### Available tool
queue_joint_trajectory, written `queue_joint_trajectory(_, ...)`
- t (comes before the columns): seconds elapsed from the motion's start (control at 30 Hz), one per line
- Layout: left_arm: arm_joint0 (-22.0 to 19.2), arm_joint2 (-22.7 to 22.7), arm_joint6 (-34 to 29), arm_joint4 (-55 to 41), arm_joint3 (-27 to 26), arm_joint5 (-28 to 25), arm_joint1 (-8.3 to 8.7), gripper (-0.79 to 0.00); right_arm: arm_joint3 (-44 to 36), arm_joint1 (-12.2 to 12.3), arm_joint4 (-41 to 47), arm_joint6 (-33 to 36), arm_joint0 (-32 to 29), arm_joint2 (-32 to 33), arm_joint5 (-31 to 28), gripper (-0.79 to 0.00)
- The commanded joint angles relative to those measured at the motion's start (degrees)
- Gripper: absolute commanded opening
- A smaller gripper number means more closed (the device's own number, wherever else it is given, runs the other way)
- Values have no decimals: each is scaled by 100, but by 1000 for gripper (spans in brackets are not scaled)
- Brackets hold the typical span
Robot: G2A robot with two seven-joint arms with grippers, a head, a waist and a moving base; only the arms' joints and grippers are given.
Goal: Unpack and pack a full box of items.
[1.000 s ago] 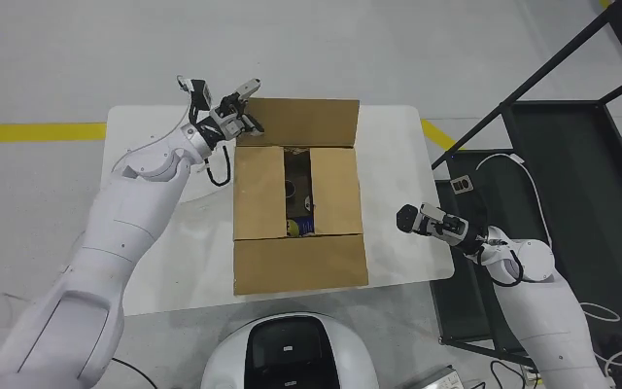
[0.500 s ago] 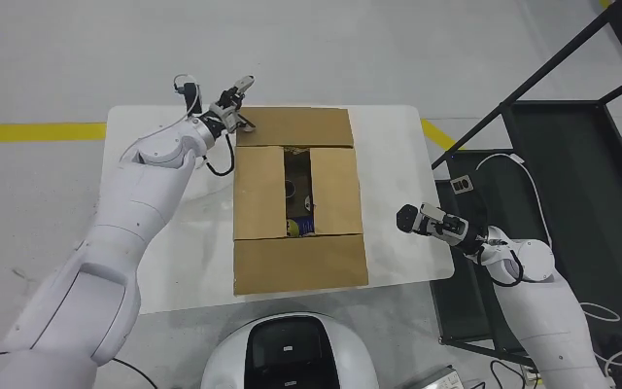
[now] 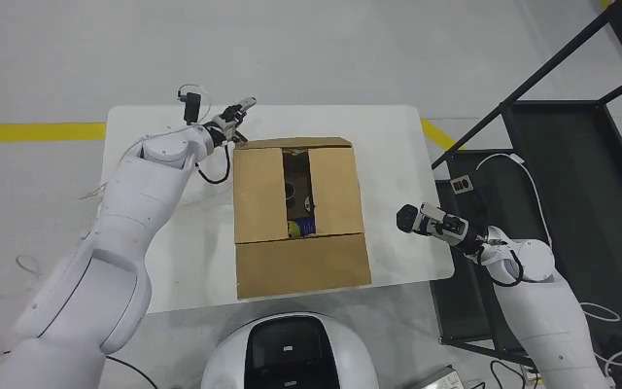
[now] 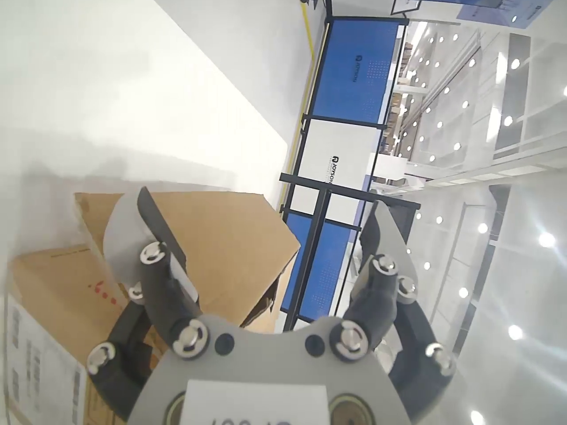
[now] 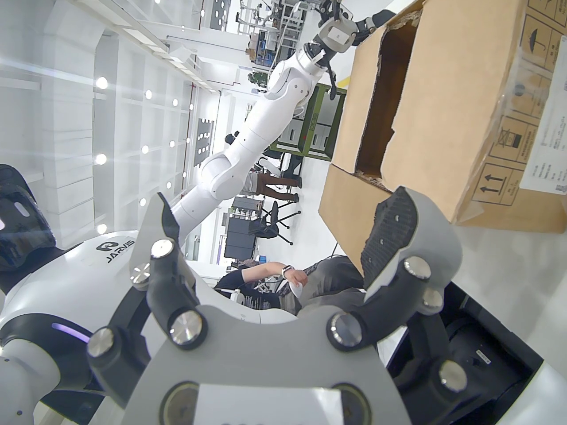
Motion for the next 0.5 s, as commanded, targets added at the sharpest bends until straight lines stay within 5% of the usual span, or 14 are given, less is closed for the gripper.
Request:
queue_joint_trajectory(0.0, -50, -85, -76, -75, 91, -99, 19, 0, 0, 0, 0, 0, 0, 0, 0, 0)
queue_joint_trajectory(0.2, -149, -586, -510, -757, 257, -678, 166, 0, 0, 0, 0, 0, 0, 0, 0, 0)
queue_joint_trajectory(0.47, 39, -1208, -2233, -1398, 274, -1432, 595, 0, -303, -12, -475, -192, 84, -224, 184, 0)
